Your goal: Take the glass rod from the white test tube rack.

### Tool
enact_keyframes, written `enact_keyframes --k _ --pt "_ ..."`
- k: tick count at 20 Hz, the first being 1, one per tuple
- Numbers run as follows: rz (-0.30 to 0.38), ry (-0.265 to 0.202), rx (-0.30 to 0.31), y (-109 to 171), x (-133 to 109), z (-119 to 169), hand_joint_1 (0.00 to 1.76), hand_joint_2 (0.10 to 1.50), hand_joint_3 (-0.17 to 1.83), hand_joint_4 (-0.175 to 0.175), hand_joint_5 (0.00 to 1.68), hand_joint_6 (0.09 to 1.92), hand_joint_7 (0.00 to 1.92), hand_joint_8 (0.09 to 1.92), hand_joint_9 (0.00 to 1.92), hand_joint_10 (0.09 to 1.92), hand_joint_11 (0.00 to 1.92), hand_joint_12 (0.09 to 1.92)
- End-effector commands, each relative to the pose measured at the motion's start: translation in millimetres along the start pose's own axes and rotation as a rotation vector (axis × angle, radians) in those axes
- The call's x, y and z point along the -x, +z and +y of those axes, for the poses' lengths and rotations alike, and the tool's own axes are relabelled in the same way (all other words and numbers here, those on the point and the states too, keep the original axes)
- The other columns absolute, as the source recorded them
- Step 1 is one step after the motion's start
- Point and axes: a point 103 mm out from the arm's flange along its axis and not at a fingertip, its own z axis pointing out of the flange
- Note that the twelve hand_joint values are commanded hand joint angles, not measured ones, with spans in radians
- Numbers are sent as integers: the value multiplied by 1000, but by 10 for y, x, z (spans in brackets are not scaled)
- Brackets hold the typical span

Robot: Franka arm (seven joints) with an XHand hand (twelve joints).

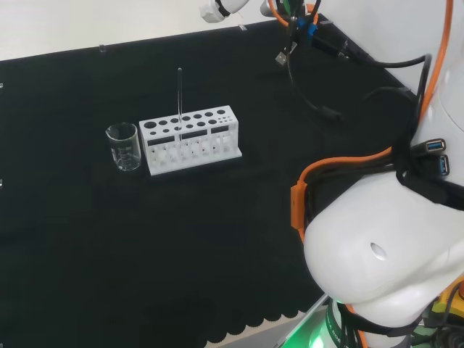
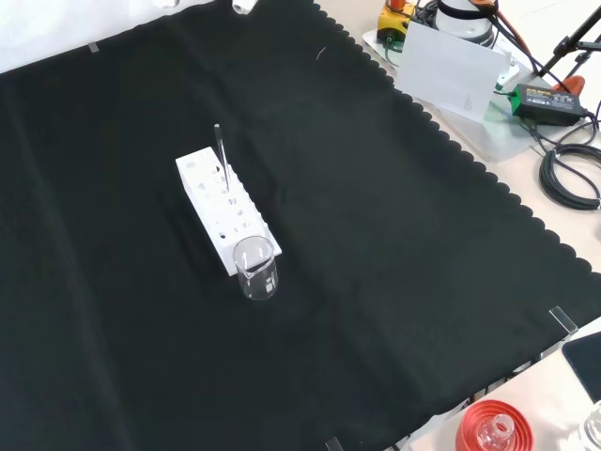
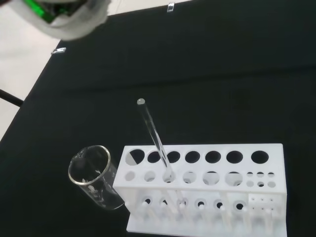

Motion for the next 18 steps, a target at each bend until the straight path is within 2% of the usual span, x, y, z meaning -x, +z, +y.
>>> enact_keyframes --k 1,4,7,11,18 --pt "18 -8 -36 125 -13 86 709 558 521 30 397 377 264 997 496 950 371 1448" --pt "29 1 -55 205 -20 143 708 565 505 25 409 371 257 985 483 951 358 1452" --pt "44 -26 -73 273 -31 207 730 571 488 14 430 370 265 976 482 956 355 1457" --pt "64 -55 -71 332 -28 315 811 563 468 -21 476 400 335 943 533 923 412 1417" --pt "69 -57 -100 427 -5 499 854 550 478 -76 481 473 438 908 641 853 513 1361"
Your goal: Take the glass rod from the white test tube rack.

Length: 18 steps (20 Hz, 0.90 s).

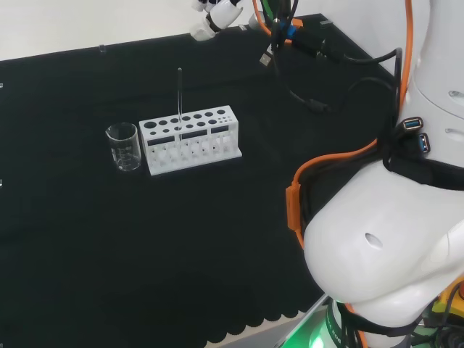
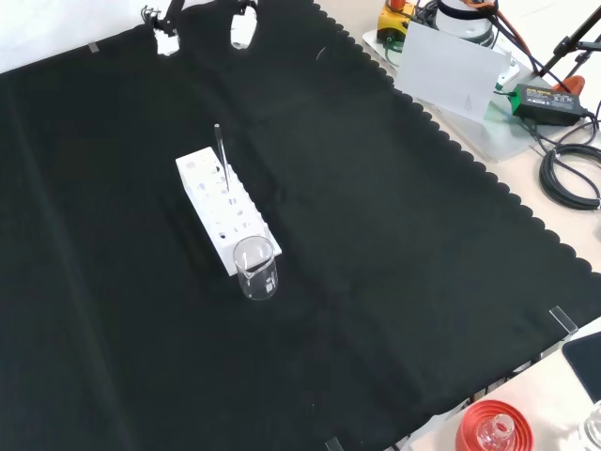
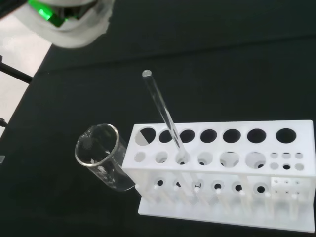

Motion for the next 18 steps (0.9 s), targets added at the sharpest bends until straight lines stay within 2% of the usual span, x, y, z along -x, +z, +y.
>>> enact_keyframes --k 1,9,18 --pt "28 -22 -26 100 -8 216 856 547 484 -80 474 488 443 904 646 848 518 1357" --pt "47 -21 -66 266 -51 405 852 540 504 -76 456 524 445 899 655 846 524 1359" --pt "60 -20 -114 490 -24 479 810 529 536 -79 446 552 433 913 654 858 522 1368"
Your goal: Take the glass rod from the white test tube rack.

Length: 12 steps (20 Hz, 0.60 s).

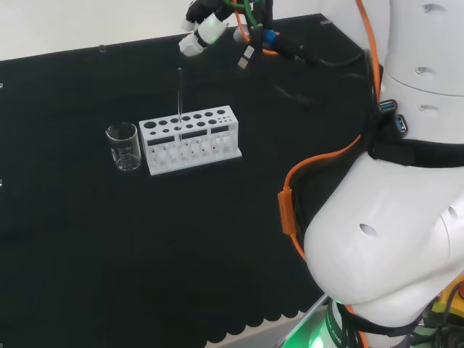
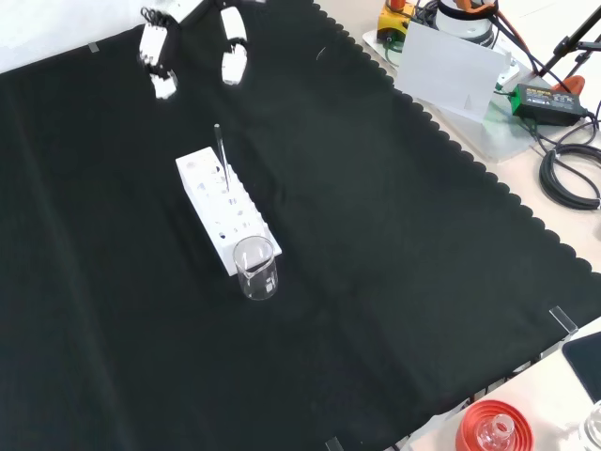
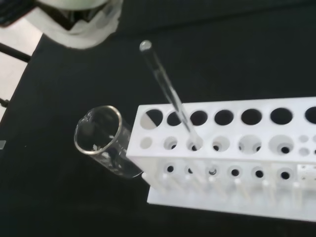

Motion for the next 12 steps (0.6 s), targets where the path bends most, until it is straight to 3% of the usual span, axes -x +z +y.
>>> enact_keyframes --k 1,12 --pt "14 -7 -31 123 -6 67 801 527 536 -80 446 553 432 913 654 858 522 1368" --pt "31 1 -71 323 29 89 745 522 526 -86 450 565 429 919 660 862 528 1372"
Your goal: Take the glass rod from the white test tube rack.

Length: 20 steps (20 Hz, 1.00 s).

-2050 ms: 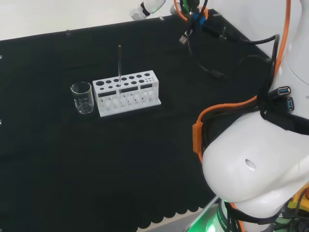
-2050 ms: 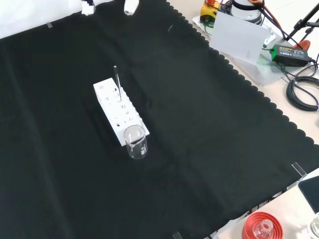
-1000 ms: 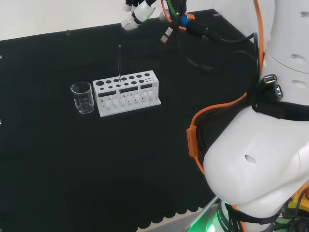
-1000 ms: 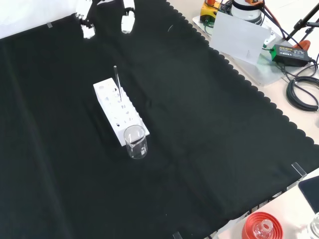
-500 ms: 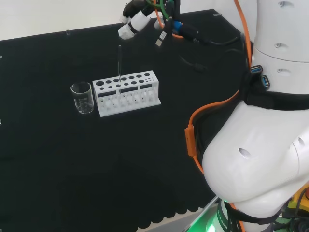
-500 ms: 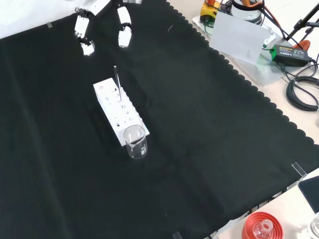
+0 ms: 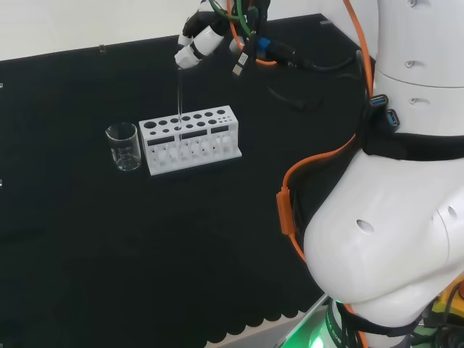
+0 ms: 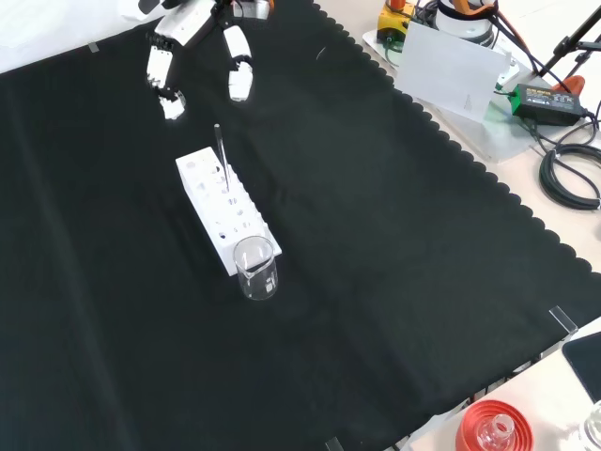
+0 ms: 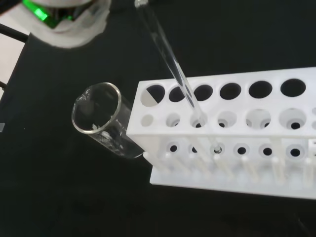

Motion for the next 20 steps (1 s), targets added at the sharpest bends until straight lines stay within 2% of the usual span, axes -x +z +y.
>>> enact_keyframes --k 1,10,20 --pt "9 1 -23 103 -1 8 734 522 525 -87 450 566 429 919 661 862 529 1372" --pt "-6 12 -67 296 -117 -50 700 540 492 -95 442 585 427 926 670 861 536 1369" --pt "2 -5 -64 415 -257 -71 714 552 480 -105 447 600 453 930 693 859 564 1363"
